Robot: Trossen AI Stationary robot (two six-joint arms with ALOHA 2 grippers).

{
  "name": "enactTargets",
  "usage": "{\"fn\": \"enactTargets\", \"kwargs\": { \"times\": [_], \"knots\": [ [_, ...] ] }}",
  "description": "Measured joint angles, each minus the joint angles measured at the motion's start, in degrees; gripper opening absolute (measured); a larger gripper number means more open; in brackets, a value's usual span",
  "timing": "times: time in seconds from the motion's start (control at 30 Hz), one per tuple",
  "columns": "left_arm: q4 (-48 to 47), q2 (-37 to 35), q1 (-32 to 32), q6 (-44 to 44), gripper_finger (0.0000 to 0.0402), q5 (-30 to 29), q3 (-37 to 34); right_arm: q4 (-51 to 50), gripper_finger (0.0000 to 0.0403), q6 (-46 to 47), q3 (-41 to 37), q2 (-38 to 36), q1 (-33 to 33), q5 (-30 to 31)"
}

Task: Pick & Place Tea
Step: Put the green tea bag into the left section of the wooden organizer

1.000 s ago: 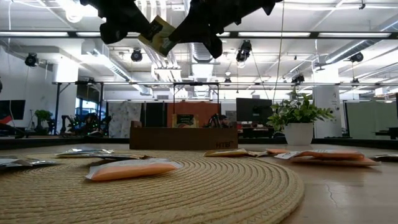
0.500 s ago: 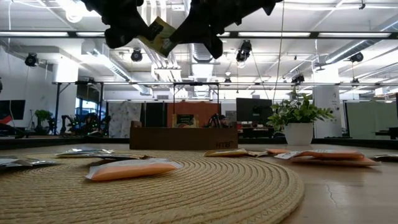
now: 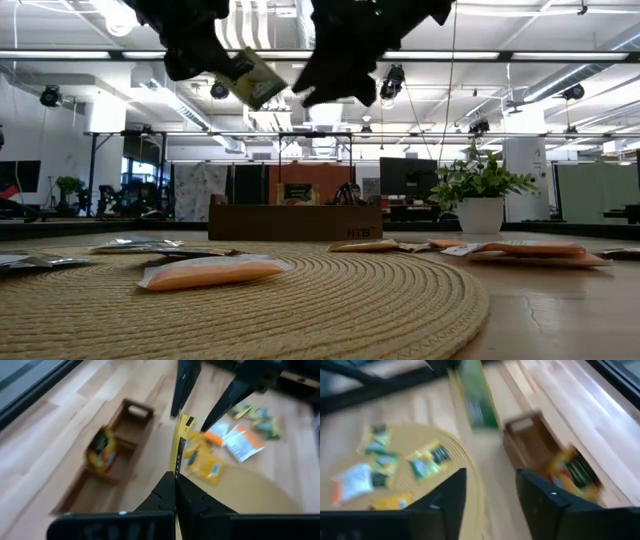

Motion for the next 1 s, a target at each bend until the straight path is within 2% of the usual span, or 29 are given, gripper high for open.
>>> {"fn": "enactTargets", "kwargs": {
  "times": [0.17,0.4,0.7,1.0],
  "knots": [
    [-10.46,4.65,4.63,7.64,0.0000,0.07,5.42,-9.66,0.0208,-0.05,0.77,-0.75,-0.05,1.06],
    [-24.44,20.28,11.05,22.13,0.0000,2.26,16.24,-14.67,0.0195,1.41,0.39,-2.38,-0.05,1.28],
    [-29.10,33.21,15.41,33.18,0.0000,2.58,25.91,-15.79,0.0163,5.09,-2.98,-8.29,-0.01,5.66],
    [-32.25,39.16,16.86,36.26,0.0000,2.47,28.34,-15.86,0.0147,9.33,-9.30,-13.86,-0.01,7.60]
  ]
}}
